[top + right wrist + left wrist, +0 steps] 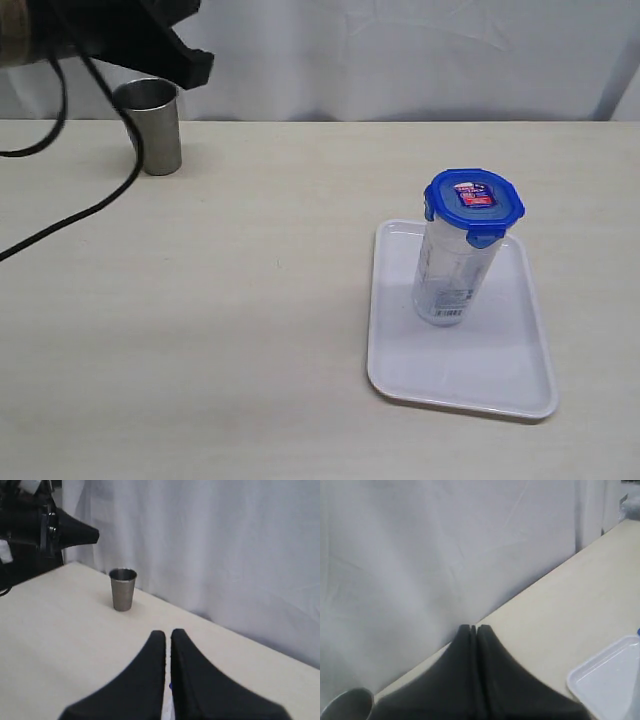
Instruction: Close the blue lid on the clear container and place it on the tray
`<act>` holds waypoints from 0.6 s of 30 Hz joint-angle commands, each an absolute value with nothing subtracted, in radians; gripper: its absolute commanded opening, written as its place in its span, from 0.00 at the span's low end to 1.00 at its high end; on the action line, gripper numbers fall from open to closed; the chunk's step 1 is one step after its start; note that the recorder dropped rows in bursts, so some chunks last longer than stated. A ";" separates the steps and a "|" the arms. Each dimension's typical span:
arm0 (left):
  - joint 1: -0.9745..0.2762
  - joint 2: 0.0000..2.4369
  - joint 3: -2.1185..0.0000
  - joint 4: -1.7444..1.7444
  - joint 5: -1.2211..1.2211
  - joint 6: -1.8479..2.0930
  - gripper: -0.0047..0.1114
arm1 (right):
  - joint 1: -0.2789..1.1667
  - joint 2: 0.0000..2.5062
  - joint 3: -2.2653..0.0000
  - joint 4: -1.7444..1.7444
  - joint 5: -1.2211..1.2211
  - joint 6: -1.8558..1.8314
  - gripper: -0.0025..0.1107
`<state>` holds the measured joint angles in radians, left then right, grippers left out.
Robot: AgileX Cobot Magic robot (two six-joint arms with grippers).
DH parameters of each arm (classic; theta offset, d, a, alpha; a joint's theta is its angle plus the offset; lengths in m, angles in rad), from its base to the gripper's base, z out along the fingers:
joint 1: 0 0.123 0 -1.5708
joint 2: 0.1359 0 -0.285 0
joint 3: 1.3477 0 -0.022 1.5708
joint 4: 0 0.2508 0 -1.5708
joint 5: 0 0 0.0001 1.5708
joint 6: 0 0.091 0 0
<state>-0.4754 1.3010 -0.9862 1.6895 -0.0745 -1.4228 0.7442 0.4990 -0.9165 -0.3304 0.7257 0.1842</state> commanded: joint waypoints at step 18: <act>-0.478 0.492 -0.701 1.591 -0.154 -1.471 0.04 | 0.742 0.004 -0.705 -0.322 0.470 0.189 0.06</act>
